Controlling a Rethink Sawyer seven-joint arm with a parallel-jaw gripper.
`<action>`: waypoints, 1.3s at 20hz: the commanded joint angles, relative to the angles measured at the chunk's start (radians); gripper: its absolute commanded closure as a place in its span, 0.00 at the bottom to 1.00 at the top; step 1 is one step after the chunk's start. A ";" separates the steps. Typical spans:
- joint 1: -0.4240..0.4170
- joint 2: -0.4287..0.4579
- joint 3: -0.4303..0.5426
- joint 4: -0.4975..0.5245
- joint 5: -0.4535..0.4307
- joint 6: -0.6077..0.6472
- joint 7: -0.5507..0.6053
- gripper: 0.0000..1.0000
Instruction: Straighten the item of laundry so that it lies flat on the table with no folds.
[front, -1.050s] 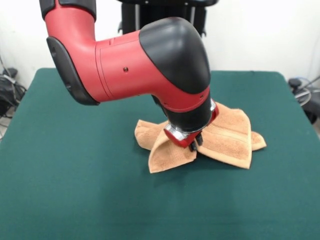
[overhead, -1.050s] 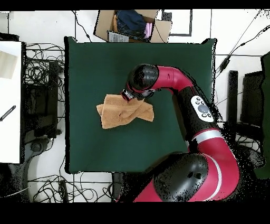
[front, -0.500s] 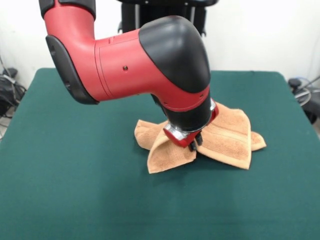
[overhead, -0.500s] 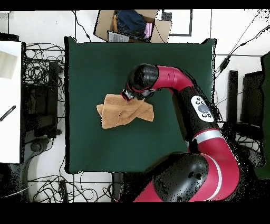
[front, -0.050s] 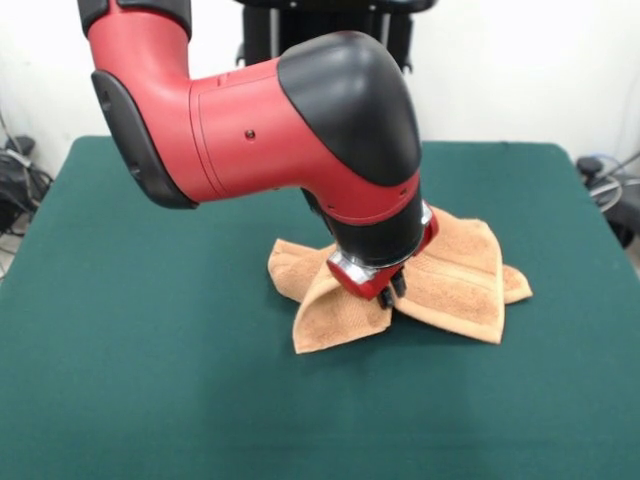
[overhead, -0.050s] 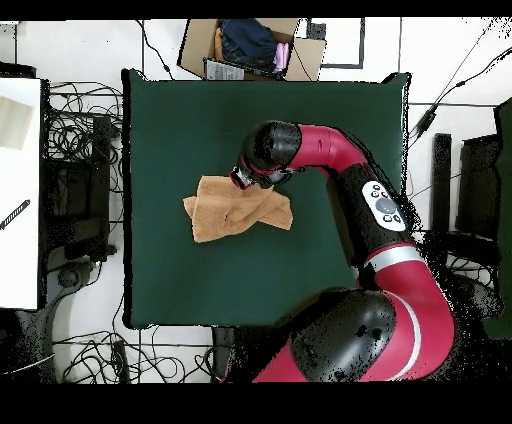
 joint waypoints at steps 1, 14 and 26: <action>0.006 -0.026 -0.047 0.019 -0.014 -0.081 0.096 1.00; 0.010 -0.026 -0.044 -0.006 -0.007 -0.088 0.109 1.00; -0.002 -0.031 -0.035 -0.002 -0.004 -0.122 0.106 1.00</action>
